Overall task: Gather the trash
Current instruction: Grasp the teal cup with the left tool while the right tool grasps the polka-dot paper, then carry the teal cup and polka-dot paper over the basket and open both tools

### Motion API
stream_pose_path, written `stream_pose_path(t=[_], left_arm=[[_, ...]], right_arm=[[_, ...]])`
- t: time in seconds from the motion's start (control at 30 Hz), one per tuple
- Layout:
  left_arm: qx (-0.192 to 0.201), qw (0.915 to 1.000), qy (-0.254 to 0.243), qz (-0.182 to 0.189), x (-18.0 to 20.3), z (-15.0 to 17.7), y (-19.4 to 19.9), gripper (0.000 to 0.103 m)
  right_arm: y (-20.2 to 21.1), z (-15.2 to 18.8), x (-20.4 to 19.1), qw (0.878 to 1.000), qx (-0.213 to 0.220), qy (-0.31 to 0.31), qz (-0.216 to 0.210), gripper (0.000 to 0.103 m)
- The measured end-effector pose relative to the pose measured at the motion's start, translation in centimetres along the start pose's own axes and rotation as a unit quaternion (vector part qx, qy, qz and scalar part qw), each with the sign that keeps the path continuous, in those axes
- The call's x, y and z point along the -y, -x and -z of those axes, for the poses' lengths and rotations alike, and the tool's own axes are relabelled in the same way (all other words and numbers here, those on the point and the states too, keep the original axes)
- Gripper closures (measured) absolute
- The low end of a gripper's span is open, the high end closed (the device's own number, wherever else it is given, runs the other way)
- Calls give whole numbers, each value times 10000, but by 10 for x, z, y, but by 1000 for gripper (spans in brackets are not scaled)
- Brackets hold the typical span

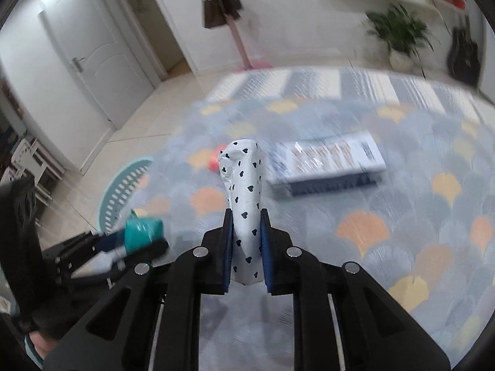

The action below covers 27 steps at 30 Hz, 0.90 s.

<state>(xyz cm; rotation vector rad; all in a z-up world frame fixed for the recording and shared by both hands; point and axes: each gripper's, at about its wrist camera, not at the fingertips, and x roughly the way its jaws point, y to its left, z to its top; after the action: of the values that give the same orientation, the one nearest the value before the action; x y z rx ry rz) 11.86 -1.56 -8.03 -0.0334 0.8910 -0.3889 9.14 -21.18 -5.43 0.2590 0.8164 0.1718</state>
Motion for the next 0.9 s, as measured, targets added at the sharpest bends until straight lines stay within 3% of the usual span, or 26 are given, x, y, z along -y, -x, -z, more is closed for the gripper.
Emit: stream_pose_path(t=[0.27,0.5,0.73,0.9], left_arm=[[667,9889,1260,-429,-92,-28,55,55],[1036,9755,1677,-978,-153,-45,90,55],[1004,9594,2353,-1190,-217,-41,81,55],[655,9523,2738,-1179,-241,-25,49,54]], right_arm=[[0,-36,-92,9955,395,754,-409,89],[-28,-56,-169,9886,417,1272,-694,89],[-84,-67,-222,9868,169,1382,-827,89],[-135,-64,-234,9870,-288,1152,-1083,89]])
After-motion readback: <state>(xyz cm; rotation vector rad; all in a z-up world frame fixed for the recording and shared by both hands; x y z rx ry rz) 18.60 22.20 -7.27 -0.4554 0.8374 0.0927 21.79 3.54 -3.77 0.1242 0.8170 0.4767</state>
